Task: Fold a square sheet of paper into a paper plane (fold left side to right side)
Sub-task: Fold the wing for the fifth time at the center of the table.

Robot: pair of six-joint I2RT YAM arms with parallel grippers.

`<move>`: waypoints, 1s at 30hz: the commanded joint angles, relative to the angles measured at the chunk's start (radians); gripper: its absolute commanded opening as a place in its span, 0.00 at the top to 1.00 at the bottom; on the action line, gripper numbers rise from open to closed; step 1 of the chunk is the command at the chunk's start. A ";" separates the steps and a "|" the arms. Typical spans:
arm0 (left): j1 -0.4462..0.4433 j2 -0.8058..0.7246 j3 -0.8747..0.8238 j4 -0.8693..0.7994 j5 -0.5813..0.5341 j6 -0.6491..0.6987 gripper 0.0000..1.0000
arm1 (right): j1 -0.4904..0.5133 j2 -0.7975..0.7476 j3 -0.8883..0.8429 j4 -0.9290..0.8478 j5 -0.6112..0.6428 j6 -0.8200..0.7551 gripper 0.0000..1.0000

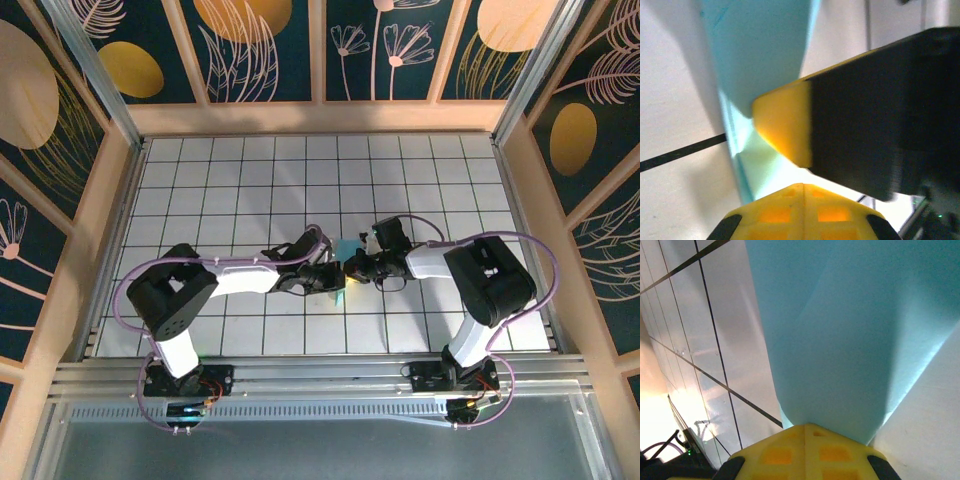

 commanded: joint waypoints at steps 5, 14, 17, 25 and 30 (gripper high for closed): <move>0.010 -0.004 -0.024 0.015 0.079 -0.045 0.97 | -0.004 0.058 -0.008 -0.120 0.078 -0.039 1.00; 0.010 0.055 -0.030 0.034 0.118 -0.050 1.00 | -0.005 0.066 -0.007 -0.125 0.083 -0.045 1.00; 0.010 0.066 -0.039 0.046 0.127 -0.053 1.00 | -0.005 0.070 -0.004 -0.129 0.086 -0.047 1.00; 0.010 0.070 -0.058 0.062 0.140 -0.055 1.00 | -0.005 0.078 0.007 -0.149 0.101 -0.058 1.00; 0.010 0.068 -0.073 0.060 0.132 -0.055 1.00 | -0.004 0.077 0.007 -0.155 0.107 -0.061 1.00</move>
